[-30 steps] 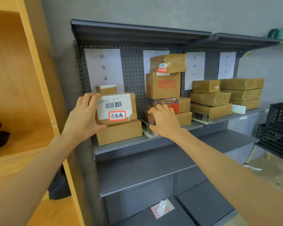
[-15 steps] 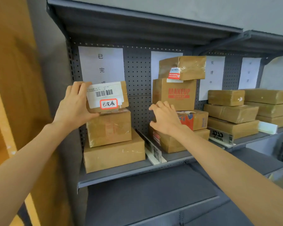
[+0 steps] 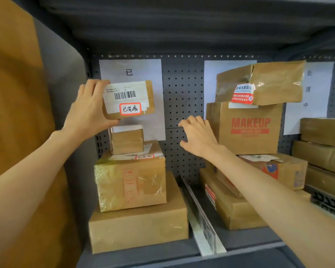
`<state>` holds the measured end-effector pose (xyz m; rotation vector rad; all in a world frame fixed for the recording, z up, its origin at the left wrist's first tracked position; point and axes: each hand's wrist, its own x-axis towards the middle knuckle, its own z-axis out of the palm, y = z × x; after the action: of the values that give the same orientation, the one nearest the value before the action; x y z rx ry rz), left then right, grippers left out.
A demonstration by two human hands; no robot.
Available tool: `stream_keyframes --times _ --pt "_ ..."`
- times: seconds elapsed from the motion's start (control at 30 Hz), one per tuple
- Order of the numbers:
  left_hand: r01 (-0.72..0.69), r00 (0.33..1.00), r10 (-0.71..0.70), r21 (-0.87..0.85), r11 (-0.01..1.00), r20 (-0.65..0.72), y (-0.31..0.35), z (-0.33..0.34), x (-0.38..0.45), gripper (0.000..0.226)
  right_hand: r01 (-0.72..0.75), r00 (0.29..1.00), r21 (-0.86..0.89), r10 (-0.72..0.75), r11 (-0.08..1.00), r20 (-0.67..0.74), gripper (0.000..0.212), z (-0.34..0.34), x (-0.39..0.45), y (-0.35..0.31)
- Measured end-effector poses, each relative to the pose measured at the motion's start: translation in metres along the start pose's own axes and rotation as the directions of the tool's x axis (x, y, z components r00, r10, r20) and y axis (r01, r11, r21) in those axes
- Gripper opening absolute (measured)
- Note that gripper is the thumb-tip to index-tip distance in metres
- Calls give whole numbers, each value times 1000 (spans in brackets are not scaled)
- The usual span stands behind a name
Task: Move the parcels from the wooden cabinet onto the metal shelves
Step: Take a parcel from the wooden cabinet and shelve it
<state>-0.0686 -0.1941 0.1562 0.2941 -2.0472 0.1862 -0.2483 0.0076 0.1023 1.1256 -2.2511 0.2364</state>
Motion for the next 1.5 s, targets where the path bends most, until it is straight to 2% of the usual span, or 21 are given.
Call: stream_keyframes --times 0.27,0.53,0.73,0.9,1.1,1.33,1.5 --pt "28 997 -32 59 998 65 -37 32 17 91 34 999 -3 -34 999 -3 50 34 53 1" --pt "42 987 -41 1 999 156 -58 64 31 97 -37 999 41 37 998 -1 52 48 76 2" --pt "-20 976 25 -28 999 218 -71 79 42 100 -69 998 38 68 997 12 51 57 82 -2" --pt "-87 951 68 50 995 302 -83 83 42 107 -85 996 30 84 996 17 52 60 84 -4" --pt "-86 958 55 97 992 283 -85 81 34 106 -102 994 33 102 994 25 54 57 86 -12" --pt "-68 964 35 118 991 264 -86 75 24 117 -88 996 4 88 996 20 52 43 75 -23" --pt "-36 971 -3 159 987 239 -73 55 12 113 -91 996 2 91 996 17 52 24 57 -30"
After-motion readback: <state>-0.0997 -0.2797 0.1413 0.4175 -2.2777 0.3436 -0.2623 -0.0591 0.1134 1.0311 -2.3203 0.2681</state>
